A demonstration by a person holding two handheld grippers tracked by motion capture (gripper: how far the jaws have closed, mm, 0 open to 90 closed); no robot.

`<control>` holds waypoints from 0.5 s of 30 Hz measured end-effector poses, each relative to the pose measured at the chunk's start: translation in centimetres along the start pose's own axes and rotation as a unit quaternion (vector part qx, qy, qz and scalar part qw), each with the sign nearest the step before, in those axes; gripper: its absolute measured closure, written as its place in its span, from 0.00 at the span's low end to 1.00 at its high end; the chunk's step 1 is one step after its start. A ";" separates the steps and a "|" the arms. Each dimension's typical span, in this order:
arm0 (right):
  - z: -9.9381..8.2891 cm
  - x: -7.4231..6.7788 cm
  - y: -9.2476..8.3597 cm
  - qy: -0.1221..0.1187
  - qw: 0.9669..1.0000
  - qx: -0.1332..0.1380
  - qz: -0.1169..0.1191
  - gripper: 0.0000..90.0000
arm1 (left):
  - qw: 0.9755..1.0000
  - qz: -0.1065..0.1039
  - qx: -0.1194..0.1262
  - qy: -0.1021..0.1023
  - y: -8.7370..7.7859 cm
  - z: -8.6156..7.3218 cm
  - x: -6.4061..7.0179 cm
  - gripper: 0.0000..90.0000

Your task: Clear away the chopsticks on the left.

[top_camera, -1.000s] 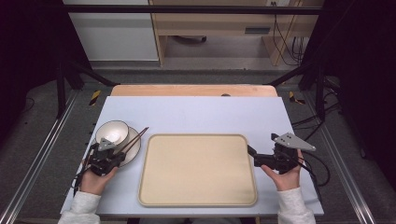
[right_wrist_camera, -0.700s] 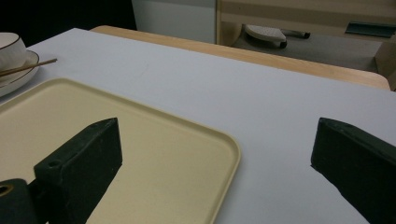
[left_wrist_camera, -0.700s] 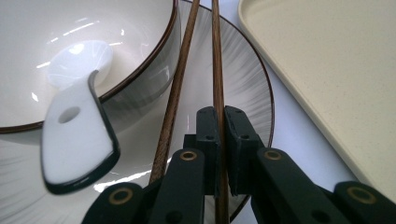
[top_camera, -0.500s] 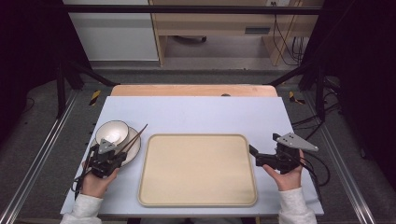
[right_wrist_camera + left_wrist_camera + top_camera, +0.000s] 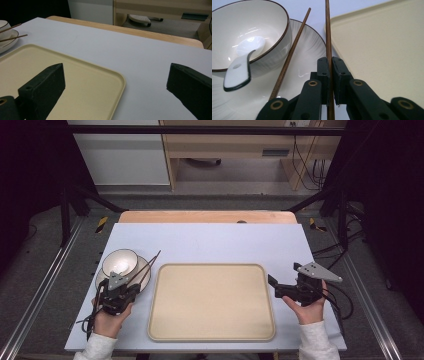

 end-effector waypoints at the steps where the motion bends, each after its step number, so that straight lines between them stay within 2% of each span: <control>1: 0.0 0.0 0.0 0.000 1.000 0.000 0.000 0.02 | 1.000 0.003 0.005 -0.005 -0.1 0.1 0.2 0.94; 8: 0.0 0.0 0.0 0.001 1.000 0.002 -0.002 0.02 | 0.999 0.019 0.016 -0.033 -0.7 0.4 1.8 0.94; 14: 0.0 -0.1 0.0 -0.002 1.000 0.003 -0.001 0.02 | 0.998 0.020 0.022 -0.047 -0.9 0.9 3.0 0.94; 15: 0.0 -0.2 0.0 0.000 1.000 0.003 -0.001 0.02 | 0.998 0.022 0.028 -0.056 -1.0 1.1 3.3 0.94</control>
Point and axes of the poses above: each handheld gripper's, and its own axes: y roughly forward along the jaws, z roughly out of its top, x roughly to its right, the point moved 2 cm from there along y, roughly forward along the jaws, and after that the axes turned 15 degrees about y, right-handed, at the moved point
